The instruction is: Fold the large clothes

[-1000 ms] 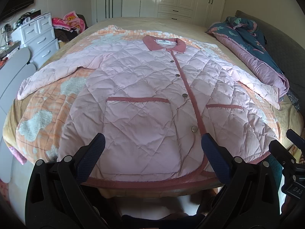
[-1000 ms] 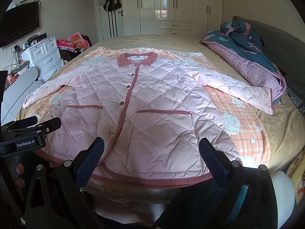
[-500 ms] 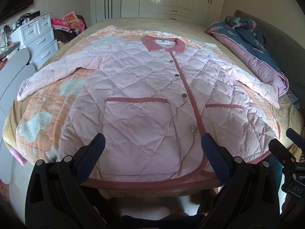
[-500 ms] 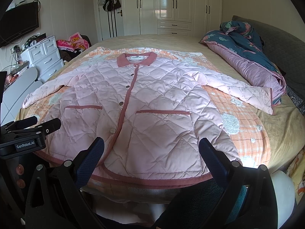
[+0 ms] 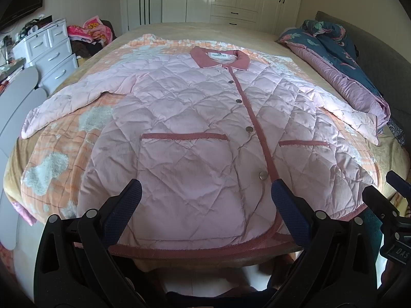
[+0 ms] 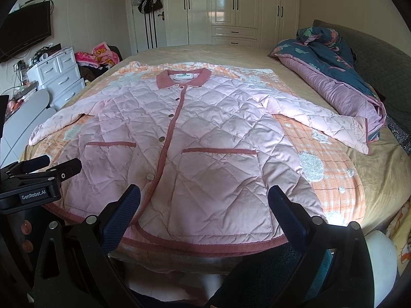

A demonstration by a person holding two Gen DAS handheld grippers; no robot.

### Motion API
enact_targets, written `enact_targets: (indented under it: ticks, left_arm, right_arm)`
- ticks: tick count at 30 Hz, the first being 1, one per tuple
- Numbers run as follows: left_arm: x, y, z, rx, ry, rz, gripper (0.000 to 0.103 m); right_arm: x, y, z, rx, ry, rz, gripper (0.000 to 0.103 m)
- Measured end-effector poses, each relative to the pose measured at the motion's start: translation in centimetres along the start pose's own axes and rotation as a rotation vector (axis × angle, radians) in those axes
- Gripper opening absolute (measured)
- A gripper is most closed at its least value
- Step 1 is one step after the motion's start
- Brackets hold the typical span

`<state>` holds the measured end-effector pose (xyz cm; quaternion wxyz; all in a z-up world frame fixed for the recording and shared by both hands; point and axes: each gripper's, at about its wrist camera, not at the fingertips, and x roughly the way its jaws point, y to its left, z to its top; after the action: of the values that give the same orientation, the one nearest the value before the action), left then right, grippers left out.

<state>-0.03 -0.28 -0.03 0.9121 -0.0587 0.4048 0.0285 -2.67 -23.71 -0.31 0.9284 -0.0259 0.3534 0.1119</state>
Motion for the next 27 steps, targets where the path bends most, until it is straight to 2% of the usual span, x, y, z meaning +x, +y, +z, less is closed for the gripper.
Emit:
enact_targets:
  ticks: [8, 15, 20, 27]
  left_arm:
    - [1.0, 0.0, 0.6, 0.004, 0.005, 0.0, 0.095]
    - [2.7, 0.8, 3.4, -0.002, 0.012, 0.009, 0.095]
    - [3.4, 0.4, 5.0, -0.003, 0.014, 0.012, 0.095]
    - [5.3, 0.8, 8.6, -0.024, 0.017, 0.018, 0.095]
  right_arm:
    - [1.8, 0.0, 0.9, 0.001, 0.019, -0.004, 0.099]
    - [3.3, 0.0, 2.9, 0.002, 0.028, -0.006, 0.099]
    - [4.5, 0.0, 5.1, 0.008, 0.027, -0.007, 0.099]
    - [6.9, -0.2, 8.6, 0.011, 0.03, -0.002, 0.099]
